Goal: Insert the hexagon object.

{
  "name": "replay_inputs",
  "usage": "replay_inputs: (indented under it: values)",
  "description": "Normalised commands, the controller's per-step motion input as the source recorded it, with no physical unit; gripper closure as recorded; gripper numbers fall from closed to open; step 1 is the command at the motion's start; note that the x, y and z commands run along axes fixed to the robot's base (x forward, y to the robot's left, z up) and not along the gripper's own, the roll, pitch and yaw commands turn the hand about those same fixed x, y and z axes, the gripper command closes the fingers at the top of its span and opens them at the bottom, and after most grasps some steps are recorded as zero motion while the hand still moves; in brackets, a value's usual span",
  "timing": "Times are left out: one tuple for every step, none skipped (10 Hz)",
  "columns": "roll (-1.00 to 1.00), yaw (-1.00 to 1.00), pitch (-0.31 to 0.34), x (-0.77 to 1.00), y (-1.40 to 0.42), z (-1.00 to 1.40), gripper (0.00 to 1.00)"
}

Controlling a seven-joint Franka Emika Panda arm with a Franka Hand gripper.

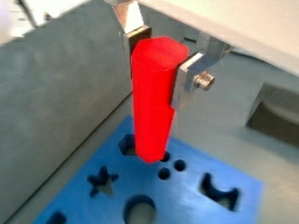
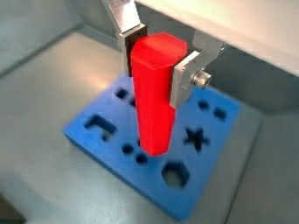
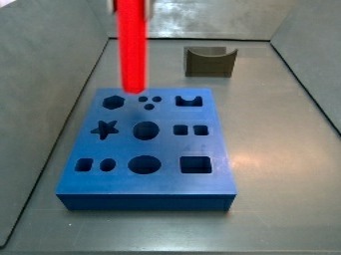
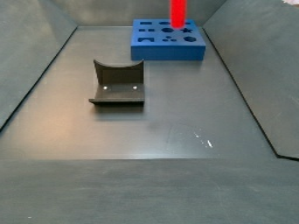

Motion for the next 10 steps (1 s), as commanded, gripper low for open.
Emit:
replay_inputs:
  values:
    - [0.17, -0.53, -0.180, -0.63, 0.19, -0.57, 1.00]
    - [0.22, -0.50, -0.183, -0.59, 0.05, -0.32, 1.00]
    - [0.17, -0.53, -0.136, -0.54, 0.00, -0.05, 1.00]
    - [0.08, -0.46, -0.187, -0.47, -0.11, -0.09, 1.00]
    - [0.00, -0.38, -0.239, -0.23, -0.17, -0.18, 1.00]
    - [0.00, -0.27, -0.179, 0.03, -0.11, -0.30, 1.00]
    - [-0.02, -0.25, -0.130, 0.25, 0.00, -0.37, 1.00]
    - [-0.06, -0.25, -0.139, 0.19, 0.00, -0.38, 1.00]
    - [-0.12, -0.37, -0.167, 0.14, 0.00, -0.40, 1.00]
    - [-0.06, -0.39, -0.207, 0.05, 0.00, -0.55, 1.00]
